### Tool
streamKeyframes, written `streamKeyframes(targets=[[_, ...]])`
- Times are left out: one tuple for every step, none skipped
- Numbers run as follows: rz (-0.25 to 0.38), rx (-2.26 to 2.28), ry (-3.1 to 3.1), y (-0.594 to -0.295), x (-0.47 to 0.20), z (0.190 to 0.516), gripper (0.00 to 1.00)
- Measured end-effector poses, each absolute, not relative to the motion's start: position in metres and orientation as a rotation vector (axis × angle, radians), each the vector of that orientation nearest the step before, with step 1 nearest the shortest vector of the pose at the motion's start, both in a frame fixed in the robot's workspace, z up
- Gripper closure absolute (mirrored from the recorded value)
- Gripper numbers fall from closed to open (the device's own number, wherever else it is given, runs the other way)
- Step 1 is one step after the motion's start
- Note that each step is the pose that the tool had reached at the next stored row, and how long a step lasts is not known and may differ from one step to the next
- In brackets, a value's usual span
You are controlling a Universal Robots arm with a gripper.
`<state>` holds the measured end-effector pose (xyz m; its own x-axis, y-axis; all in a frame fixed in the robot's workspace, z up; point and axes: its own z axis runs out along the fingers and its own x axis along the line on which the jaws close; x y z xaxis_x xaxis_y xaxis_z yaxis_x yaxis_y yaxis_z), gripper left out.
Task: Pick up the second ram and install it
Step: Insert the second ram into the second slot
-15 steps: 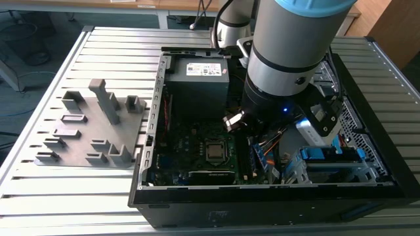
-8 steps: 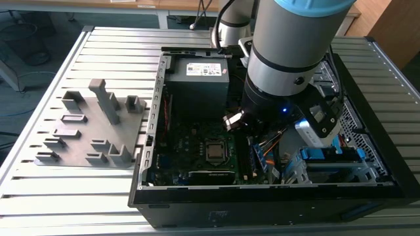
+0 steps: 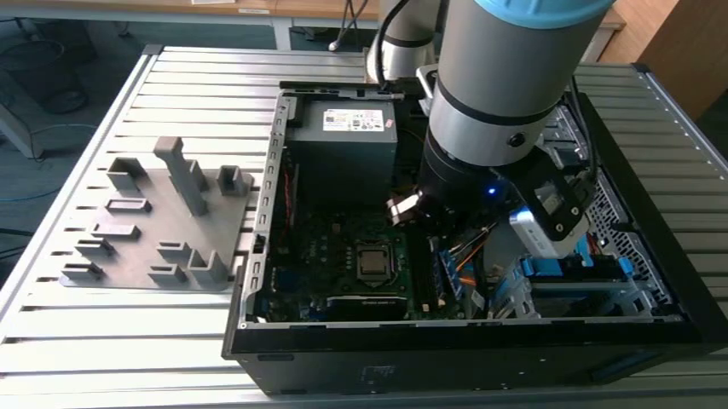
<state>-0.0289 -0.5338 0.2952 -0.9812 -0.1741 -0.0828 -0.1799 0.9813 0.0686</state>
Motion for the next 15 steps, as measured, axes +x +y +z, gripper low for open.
streamKeyframes(targets=[[0.116,-0.266,3.051,-0.5338,-0.0289,0.2952,0.86],[0.115,-0.260,3.052,-0.5338,-0.0289,0.2952,0.86],[0.115,-0.255,3.052,-0.5338,-0.0289,0.2952,0.86],[0.115,-0.249,3.052,-0.5338,-0.0289,0.2952,0.86],[0.114,-0.243,3.053,-0.5338,-0.0289,0.2952,0.86],[0.114,-0.237,3.053,-0.5338,-0.0289,0.2952,0.86],[0.114,-0.231,3.053,-0.5338,-0.0289,0.2952,0.86],[0.114,-0.225,3.054,-0.5338,-0.0289,0.2952,0.86],[0.113,-0.220,3.054,-0.5338,-0.0289,0.2952,0.86],[0.113,-0.215,3.054,-0.5338,-0.0288,0.2952,0.86],[0.113,-0.210,3.054,-0.5338,-0.0289,0.2952,0.86],[0.112,-0.205,3.055,-0.5338,-0.0289,0.2952,0.86],[0.112,-0.200,3.055,-0.5338,-0.0289,0.2952,0.86],[0.112,-0.195,3.055,-0.5338,-0.0289,0.2952,0.86],[0.112,-0.190,3.055,-0.5338,-0.0289,0.2952,0.86]])
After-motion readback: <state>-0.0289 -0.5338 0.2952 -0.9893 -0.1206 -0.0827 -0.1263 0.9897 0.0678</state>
